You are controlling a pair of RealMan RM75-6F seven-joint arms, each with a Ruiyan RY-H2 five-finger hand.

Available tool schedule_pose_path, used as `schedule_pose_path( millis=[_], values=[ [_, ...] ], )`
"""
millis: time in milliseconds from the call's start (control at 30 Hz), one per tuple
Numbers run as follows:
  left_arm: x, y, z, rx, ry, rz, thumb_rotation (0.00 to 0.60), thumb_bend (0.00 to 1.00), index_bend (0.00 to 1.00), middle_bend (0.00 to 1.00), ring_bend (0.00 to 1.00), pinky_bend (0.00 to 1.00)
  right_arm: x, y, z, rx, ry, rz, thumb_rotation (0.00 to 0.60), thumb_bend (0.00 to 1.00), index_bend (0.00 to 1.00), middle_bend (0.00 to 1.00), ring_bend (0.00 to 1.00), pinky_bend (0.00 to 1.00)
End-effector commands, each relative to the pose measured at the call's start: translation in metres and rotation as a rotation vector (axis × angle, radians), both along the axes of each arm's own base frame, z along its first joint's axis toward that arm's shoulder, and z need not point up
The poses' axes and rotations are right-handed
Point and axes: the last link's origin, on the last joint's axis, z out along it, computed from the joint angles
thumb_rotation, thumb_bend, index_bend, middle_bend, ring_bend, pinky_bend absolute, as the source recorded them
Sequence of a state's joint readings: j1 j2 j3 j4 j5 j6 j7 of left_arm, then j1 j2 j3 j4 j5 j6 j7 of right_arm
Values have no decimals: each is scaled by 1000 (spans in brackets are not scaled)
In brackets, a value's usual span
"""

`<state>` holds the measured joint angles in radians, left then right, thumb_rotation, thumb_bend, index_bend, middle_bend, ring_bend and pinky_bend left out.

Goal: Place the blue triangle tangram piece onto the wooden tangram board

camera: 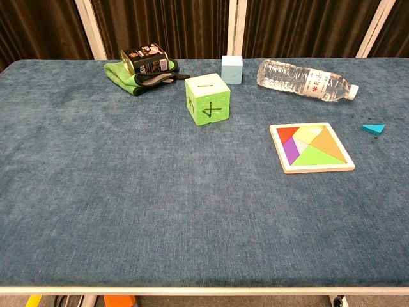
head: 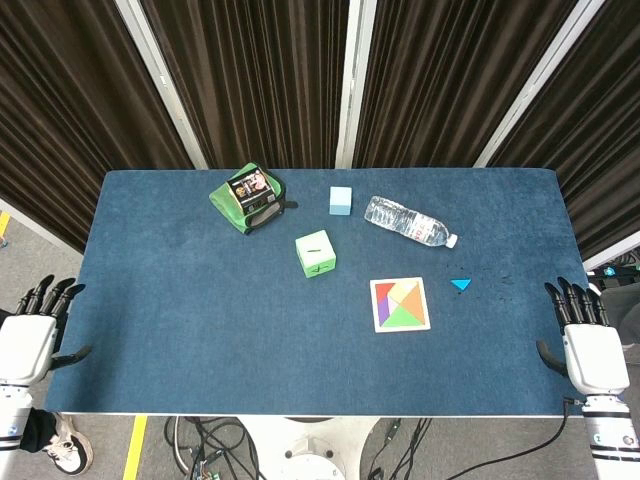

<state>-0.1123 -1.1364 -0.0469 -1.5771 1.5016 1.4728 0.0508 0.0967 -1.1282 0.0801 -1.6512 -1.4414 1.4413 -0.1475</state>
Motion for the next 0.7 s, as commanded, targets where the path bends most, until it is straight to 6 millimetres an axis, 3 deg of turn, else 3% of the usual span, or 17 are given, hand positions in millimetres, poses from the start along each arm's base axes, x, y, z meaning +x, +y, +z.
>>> schedule_pose_path(
  millis=[33,433,700],
  values=[
    [-1,-1,1,5,-4,3,600,66,154,111,0,143,2,-1,0,12,-18,0,600,211,0,0,0,0],
    [-2,0,-6,-9,-24,-2,600,67,154,111,0,143,-4,-14,3,47,54,-39,600,157,0,0,0,0],
    [-1,-2,-11,-29,-48,-9,600,67,155,111,0,143,-4,-67,4,101,126,-13,600,150,0,0,0,0]
  ],
)
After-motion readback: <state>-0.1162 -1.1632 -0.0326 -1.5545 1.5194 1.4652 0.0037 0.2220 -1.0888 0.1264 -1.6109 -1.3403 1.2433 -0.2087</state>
